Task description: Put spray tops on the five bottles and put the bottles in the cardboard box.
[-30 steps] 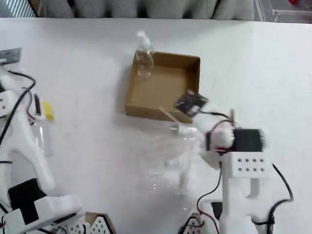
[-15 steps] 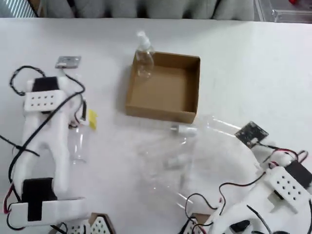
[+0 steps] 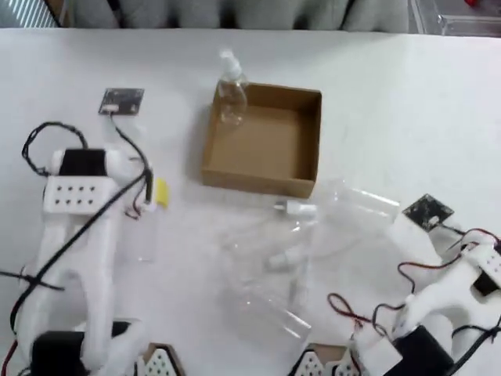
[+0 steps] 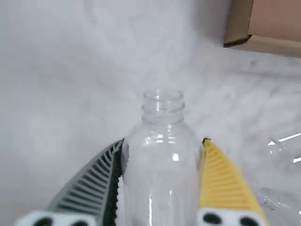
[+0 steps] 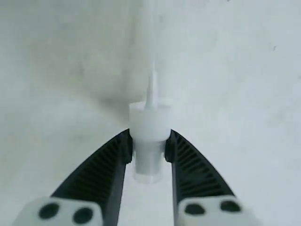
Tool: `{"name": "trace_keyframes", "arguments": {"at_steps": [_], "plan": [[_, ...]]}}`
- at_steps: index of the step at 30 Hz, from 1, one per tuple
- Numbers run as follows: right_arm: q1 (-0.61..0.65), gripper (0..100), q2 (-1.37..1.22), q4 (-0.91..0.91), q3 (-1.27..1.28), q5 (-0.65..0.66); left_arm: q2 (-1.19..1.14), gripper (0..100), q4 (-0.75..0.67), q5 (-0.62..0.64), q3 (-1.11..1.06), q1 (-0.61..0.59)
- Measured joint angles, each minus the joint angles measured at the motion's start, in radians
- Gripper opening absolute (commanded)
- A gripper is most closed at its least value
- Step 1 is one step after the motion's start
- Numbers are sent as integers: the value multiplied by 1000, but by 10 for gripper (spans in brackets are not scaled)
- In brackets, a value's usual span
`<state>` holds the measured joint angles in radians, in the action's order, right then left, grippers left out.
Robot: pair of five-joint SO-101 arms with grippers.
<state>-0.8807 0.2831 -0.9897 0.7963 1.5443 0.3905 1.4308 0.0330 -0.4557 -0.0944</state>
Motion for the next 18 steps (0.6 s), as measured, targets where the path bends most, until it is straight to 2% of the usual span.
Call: {"name": "trace_keyframes", "arguments": {"at_steps": [4, 11, 13, 16, 18], "plan": [[0, 221, -11, 0, -44, -72, 66, 20, -8, 0, -44, 0], [26, 217, 3, -3, -66, -167, 72, 20, -89, 0, -123, 0], [25, 170, 29, -34, -72, -180, 72, 20, -92, 3, -126, 0], [25, 17, 77, -95, -72, -189, 74, 20, -94, 3, -149, 0], [25, 33, 115, -138, -72, -192, 74, 20, -94, 3, -150, 0]]}}
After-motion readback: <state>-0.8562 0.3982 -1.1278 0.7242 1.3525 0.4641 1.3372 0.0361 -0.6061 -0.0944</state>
